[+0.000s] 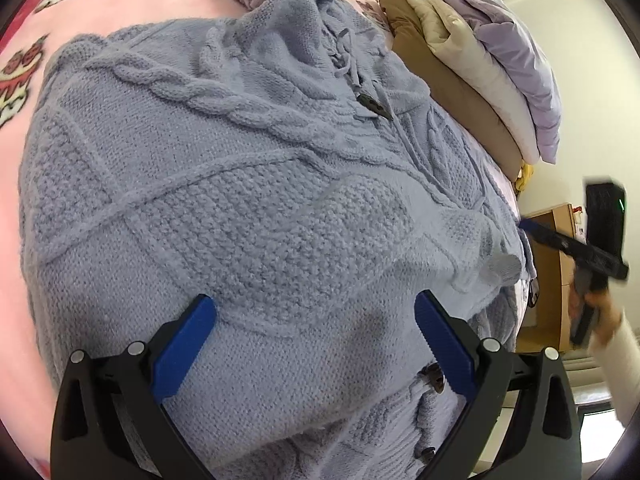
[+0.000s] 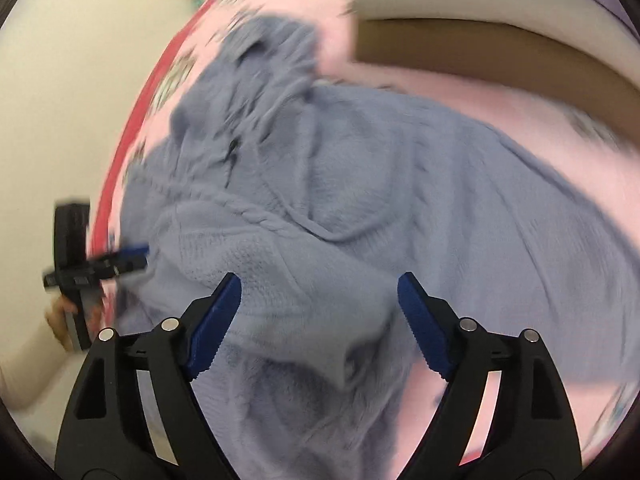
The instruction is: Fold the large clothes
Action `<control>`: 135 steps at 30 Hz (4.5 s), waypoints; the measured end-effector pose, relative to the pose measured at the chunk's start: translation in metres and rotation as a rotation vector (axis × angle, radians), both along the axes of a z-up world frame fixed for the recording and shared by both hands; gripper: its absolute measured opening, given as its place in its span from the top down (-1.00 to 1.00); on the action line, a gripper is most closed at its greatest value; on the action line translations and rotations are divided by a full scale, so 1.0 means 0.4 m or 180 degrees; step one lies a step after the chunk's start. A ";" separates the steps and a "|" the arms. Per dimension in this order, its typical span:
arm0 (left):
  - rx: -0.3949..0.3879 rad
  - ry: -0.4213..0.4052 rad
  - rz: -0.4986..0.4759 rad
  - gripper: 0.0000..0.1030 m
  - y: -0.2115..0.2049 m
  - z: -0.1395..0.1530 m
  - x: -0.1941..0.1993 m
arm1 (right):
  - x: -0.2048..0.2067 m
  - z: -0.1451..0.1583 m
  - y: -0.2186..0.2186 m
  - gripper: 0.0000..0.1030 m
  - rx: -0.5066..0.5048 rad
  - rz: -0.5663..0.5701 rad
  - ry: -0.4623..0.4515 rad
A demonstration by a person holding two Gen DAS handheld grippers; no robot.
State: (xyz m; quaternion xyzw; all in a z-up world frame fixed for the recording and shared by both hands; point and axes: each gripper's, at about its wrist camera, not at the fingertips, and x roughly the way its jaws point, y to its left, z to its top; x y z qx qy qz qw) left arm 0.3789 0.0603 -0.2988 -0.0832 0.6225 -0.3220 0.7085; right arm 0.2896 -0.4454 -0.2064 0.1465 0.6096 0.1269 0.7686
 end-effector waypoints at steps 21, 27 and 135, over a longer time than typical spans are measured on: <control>-0.0079 -0.0304 0.0150 -0.90 0.017 -0.010 -0.027 | 0.149 -0.188 0.008 0.72 0.0979 0.0581 0.1178; -0.0043 -0.0303 0.0374 -0.90 0.016 0.000 -0.026 | 0.169 -0.101 0.041 0.76 0.0150 0.0733 0.0792; 0.0431 -0.0727 -0.0396 -0.90 0.048 -0.025 -0.110 | -0.074 -0.076 0.065 -0.23 -0.1194 0.0183 -0.0455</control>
